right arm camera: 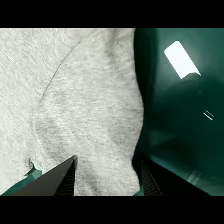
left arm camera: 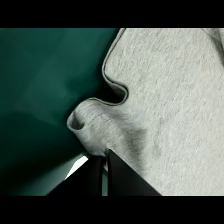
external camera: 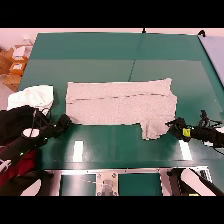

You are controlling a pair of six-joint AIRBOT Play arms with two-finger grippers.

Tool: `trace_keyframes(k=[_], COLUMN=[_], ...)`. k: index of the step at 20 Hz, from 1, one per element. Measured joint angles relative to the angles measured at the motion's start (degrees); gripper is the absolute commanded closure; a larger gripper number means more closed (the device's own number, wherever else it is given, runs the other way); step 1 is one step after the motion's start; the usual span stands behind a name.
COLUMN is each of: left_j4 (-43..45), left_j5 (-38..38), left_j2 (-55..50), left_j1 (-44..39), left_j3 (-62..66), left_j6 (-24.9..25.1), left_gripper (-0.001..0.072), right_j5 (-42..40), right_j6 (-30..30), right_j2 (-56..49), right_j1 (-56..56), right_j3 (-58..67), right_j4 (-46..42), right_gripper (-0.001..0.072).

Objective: Fold the shirts.

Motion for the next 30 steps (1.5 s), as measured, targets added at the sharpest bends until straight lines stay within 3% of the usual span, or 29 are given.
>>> trace_keyframes(k=[3,4,9,13,20,25,30], left_j4=[-0.9,-1.05,-0.61,4.57,22.73,26.95,27.56], left_j5=[-0.26,-0.5,-5.57,-13.42,-30.18,-36.48,-36.17], left_j2=[-0.07,-0.07,0.17,0.31,0.33,0.02,-5.03], left_j1=[-0.11,-0.11,0.57,5.79,11.82,12.33,10.38], left_j3=[0.11,0.13,1.33,4.76,16.63,25.18,34.38], left_j6=[0.96,1.31,4.15,4.63,-1.44,-3.96,-4.57], left_gripper=[0.0686,0.0686,0.0686,0.0687,0.0687,0.0687,0.0688], right_j5=[-0.37,-0.52,0.7,4.04,11.15,16.57,13.51], right_j6=[-1.31,-1.75,-2.43,4.66,13.79,15.5,15.5], right_j2=[-1.49,-1.99,-3.1,-0.83,4.28,5.77,1.73], right_j1=[0.94,1.68,3.72,2.91,2.62,2.71,7.17], right_j3=[-0.28,-0.33,0.76,2.38,7.48,17.31,26.62], right_j4=[1.75,2.47,3.76,-4.55,-15.61,-12.41,-5.09], right_gripper=[0.0656,0.0698,0.07,0.0701,0.0701,0.07,0.07])
